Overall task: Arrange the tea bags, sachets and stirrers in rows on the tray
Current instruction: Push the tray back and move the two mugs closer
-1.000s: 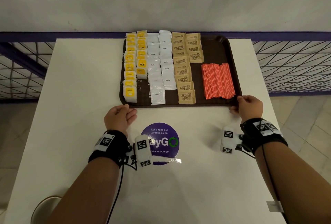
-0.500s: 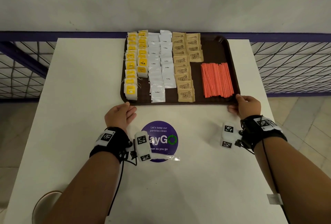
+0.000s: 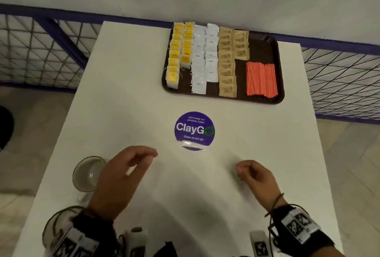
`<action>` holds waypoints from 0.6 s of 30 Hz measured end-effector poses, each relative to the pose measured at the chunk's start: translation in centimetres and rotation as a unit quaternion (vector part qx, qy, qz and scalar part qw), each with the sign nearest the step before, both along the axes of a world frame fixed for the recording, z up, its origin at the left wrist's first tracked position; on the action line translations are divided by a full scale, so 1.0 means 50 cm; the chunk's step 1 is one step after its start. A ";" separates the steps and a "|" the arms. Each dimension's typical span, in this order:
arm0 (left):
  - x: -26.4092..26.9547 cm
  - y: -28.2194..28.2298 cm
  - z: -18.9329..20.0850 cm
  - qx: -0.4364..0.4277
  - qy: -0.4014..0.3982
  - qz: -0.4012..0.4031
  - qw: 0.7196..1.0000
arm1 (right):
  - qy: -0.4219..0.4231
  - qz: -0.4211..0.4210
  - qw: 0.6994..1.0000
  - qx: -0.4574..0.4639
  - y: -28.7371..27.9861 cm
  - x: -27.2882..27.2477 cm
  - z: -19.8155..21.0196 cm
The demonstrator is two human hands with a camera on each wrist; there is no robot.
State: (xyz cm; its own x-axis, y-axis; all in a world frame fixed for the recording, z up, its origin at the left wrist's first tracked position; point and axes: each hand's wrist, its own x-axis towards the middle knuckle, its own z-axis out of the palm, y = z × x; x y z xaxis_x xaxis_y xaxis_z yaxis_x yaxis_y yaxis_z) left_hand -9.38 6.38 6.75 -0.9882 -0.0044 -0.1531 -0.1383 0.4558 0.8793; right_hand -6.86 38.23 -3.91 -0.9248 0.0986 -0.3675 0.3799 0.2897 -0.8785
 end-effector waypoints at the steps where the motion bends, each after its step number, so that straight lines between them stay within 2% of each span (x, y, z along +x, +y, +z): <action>1: 0.045 -0.037 0.008 -0.043 0.012 0.007 0.999 | -0.012 0.029 0.999 0.008 -0.026 0.020 -0.005; 5: 0.216 -0.225 -0.020 -0.123 0.007 0.154 0.980 | -0.023 0.119 0.992 0.031 -0.151 0.057 -0.005; 8: 0.311 -0.311 -0.065 -0.125 -0.063 0.231 0.963 | 0.019 0.181 0.982 0.049 -0.243 0.056 -0.013; 11: 0.343 -0.314 -0.112 -0.169 -0.141 0.216 0.951 | 0.068 0.254 0.963 0.062 -0.344 0.037 -0.015; 13: 0.337 -0.308 -0.137 -0.142 -0.183 0.193 0.953 | 0.112 0.312 0.939 0.095 -0.418 0.014 -0.018; 15: 0.330 -0.308 -0.156 -0.149 -0.174 0.147 0.962 | 0.145 0.376 0.905 0.134 -0.491 -0.013 -0.023; 18: 0.322 -0.307 -0.167 -0.156 -0.140 0.097 0.973 | 0.141 0.426 0.877 0.174 -0.578 -0.055 -0.011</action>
